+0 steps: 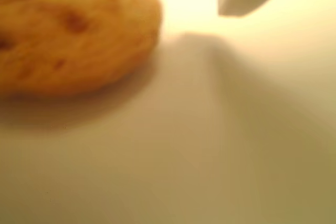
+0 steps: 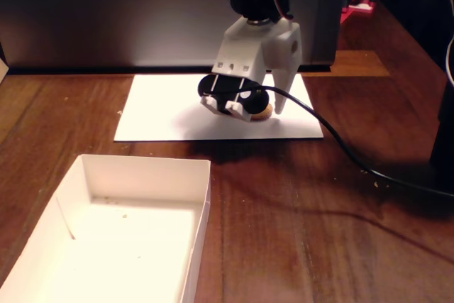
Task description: Grasp a mini cookies block and put it in the white box.
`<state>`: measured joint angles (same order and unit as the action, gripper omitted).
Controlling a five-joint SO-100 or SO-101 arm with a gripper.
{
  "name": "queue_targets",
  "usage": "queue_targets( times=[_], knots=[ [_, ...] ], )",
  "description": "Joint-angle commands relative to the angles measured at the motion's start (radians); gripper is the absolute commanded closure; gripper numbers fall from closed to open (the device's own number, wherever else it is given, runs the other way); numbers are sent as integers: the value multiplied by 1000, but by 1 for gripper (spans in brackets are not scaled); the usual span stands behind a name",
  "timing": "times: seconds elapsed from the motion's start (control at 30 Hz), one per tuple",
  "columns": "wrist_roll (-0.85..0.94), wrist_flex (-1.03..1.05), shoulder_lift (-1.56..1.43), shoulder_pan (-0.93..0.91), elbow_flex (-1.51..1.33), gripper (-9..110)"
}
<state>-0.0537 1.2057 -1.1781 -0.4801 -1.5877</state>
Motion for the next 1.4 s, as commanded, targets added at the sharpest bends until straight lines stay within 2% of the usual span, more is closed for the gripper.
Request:
queue_targets(
  times=[0.0, 0.7, 0.97, 1.37],
  knots=[
    [-18, -31, -29, -5, 72, 66],
    [-55, -55, 3, -32, 35, 66],
    [-61, -57, 8, -23, 35, 72],
    [-28, -57, 0, 18, 26, 64]
  ],
)
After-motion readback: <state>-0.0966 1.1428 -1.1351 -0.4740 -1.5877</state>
